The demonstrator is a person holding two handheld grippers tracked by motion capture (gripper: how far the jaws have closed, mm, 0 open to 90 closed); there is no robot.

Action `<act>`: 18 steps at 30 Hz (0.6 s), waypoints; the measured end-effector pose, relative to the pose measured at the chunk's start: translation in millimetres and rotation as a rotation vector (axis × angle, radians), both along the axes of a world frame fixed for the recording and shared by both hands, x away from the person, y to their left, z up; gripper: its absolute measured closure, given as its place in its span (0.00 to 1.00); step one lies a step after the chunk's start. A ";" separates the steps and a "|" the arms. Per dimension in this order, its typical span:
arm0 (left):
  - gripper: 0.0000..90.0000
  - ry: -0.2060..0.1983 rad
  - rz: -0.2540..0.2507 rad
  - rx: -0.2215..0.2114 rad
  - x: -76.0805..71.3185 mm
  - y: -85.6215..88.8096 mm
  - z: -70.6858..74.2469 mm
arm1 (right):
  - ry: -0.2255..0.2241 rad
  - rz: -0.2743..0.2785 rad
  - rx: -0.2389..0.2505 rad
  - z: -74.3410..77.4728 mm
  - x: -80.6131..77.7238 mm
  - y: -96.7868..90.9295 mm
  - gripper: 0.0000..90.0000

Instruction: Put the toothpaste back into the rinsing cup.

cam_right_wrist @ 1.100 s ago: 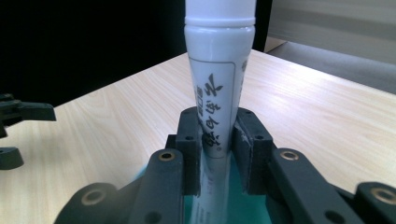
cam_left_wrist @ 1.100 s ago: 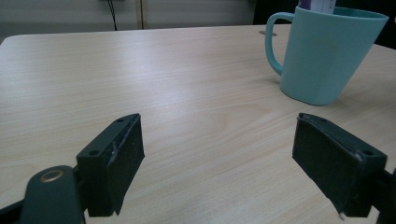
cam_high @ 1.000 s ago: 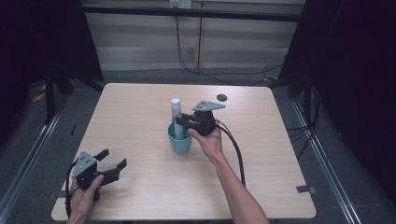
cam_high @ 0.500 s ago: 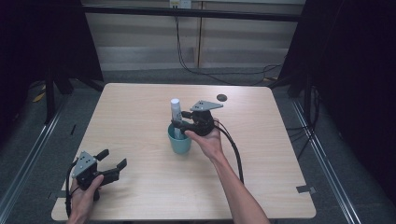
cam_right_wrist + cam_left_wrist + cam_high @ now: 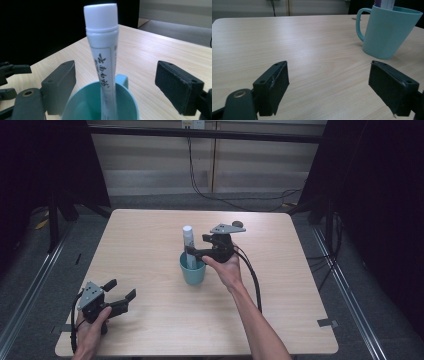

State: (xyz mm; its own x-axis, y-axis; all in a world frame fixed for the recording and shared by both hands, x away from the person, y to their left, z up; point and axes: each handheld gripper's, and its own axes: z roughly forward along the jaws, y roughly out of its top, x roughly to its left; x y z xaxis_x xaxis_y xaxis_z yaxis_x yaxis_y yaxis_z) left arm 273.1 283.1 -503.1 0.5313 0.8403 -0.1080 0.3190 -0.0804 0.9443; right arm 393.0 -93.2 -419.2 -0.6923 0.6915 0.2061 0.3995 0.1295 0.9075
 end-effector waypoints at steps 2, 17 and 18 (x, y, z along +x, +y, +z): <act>0.18 0.001 0.000 0.000 0.2 -0.1 0.0 | -0.001 0.003 -0.004 -0.5 -1.3 0.7 0.18; 0.18 0.000 0.000 -0.001 -0.4 0.1 0.0 | 0.023 -0.005 -0.012 2.8 -6.7 -4.8 0.17; 0.18 0.000 -0.003 -0.001 -0.5 0.0 -0.1 | 0.027 -0.005 -0.014 3.0 -7.2 -5.5 0.16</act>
